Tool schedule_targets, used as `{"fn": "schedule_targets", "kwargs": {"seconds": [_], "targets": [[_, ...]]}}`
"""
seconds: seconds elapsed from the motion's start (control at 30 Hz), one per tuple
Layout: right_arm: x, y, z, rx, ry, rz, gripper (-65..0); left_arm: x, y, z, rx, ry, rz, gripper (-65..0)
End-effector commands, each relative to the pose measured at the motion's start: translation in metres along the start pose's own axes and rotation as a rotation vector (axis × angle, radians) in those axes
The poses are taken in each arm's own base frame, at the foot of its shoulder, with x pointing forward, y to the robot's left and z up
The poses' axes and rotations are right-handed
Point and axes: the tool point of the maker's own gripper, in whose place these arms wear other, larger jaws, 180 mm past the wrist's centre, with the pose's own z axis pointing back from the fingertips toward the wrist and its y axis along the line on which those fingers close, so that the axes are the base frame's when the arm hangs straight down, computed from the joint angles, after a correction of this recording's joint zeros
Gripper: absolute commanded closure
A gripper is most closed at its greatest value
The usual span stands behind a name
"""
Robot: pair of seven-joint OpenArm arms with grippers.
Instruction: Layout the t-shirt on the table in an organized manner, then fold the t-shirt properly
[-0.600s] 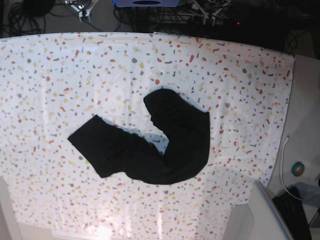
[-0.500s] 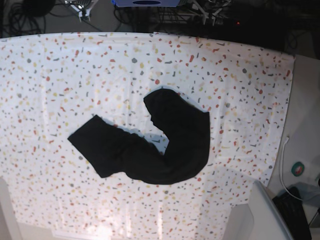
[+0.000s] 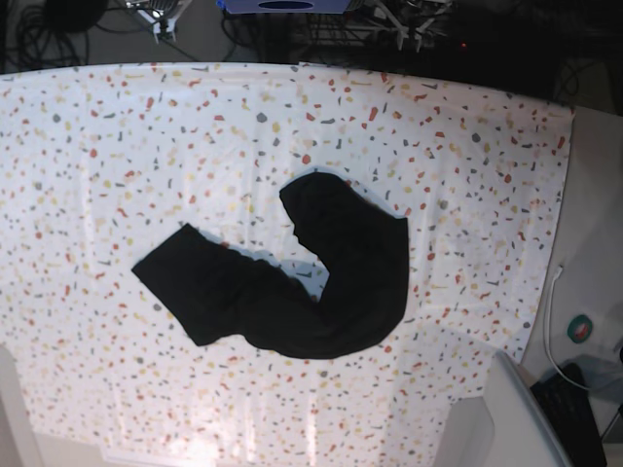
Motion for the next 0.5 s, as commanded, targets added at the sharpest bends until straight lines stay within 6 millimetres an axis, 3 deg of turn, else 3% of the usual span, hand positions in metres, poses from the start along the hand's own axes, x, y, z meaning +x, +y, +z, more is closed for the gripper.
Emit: {"fn": "schedule_targets", "kwargs": {"seconds": [0.0, 0.2, 0.4, 0.47], "targets": [[0.004, -0.005, 0.000, -0.013, -0.011, 0.003, 0.0, -0.003, 0.001, 0.000, 0.006, 0.006, 0.003, 0.0], [0.010, -0.017, 0.002, -0.033, -0.030, 0.004, 0.0, -0.005, 0.002, 0.001, 0.008, 0.009, 0.003, 0.0], [-0.021, -0.019, 0.002, -0.035, -0.001, 0.002, 0.0, -0.022, 0.003, 0.006, 0.007, 0.001, -0.004, 0.0], [-0.031, -0.026, 0.006, -0.047, 0.003, 0.004, 0.0, -0.030, 0.013, 0.016, 0.020, -0.039, -0.020, 0.0]]}}
